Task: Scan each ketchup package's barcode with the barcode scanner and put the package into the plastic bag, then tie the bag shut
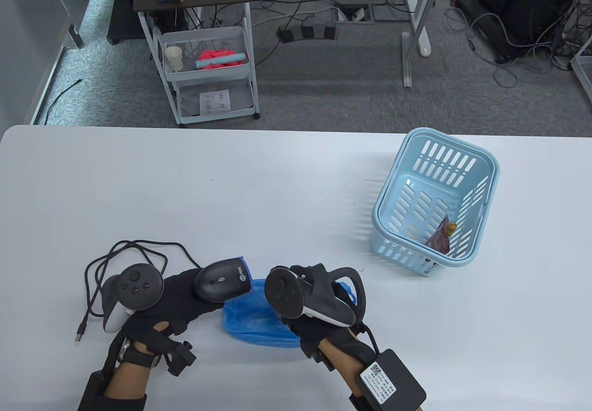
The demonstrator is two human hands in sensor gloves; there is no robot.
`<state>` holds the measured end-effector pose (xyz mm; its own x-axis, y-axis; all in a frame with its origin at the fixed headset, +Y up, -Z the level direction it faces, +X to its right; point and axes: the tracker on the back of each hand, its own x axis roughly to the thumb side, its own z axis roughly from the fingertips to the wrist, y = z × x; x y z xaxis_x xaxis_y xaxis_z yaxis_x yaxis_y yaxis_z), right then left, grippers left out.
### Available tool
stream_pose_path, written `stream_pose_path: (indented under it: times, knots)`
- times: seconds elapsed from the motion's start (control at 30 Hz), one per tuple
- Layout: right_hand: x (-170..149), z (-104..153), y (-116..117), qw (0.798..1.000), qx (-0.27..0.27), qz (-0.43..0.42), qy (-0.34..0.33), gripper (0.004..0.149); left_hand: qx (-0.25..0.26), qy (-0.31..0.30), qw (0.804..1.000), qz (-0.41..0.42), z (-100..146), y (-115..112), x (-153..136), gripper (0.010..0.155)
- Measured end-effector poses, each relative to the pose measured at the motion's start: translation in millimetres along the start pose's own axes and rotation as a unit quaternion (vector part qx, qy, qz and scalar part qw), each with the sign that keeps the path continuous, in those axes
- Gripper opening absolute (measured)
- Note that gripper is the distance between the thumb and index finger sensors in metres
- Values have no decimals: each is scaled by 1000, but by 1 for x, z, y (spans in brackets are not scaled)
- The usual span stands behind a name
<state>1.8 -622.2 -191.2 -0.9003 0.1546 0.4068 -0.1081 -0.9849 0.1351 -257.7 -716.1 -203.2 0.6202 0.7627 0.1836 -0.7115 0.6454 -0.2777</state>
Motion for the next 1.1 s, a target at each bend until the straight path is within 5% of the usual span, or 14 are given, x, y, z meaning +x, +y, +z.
stream_pose_path:
  times: [1.1]
  knots:
    - [10, -6, 23, 994, 49, 98, 19, 45, -4, 7, 1000, -6, 0, -2, 0, 52]
